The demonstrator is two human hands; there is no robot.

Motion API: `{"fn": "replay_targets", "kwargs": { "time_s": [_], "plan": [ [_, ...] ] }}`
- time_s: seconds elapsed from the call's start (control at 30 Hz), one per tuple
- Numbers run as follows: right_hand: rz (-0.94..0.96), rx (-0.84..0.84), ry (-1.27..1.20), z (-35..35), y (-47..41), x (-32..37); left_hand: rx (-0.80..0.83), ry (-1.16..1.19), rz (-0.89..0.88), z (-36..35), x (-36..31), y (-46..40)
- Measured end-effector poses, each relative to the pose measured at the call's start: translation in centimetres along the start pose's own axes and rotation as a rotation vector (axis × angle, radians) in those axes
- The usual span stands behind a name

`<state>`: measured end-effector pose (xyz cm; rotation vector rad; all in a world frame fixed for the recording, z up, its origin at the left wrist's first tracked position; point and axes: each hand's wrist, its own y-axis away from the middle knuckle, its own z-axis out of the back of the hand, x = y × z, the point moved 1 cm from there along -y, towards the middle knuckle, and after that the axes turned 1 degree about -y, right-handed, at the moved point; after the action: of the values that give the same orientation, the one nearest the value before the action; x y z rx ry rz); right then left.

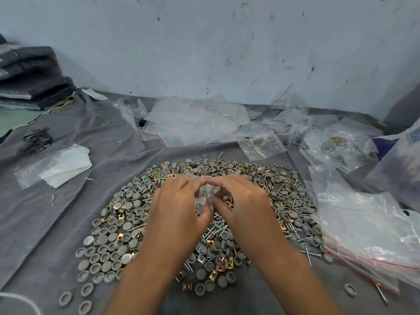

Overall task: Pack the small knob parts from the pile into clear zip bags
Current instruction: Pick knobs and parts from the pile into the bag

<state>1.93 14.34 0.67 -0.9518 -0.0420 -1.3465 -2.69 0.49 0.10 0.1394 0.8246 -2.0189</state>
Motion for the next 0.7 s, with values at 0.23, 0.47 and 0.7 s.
{"fn": "replay_targets", "kwargs": {
  "time_s": [0.23,0.47,0.7],
  "plan": [
    [-0.291,0.102,0.017,1.4,-0.2,-3.4,0.009,0.024,0.024,0.4,0.4,-0.1],
    [-0.206,0.491,0.408,-0.7,0.9,-4.1,0.000,0.030,0.015,0.4,0.3,-0.2],
    [-0.135,0.503,0.453,-0.8,1.3,-4.1,-0.005,0.051,0.004,0.6,0.6,-0.2]
  ]
}}
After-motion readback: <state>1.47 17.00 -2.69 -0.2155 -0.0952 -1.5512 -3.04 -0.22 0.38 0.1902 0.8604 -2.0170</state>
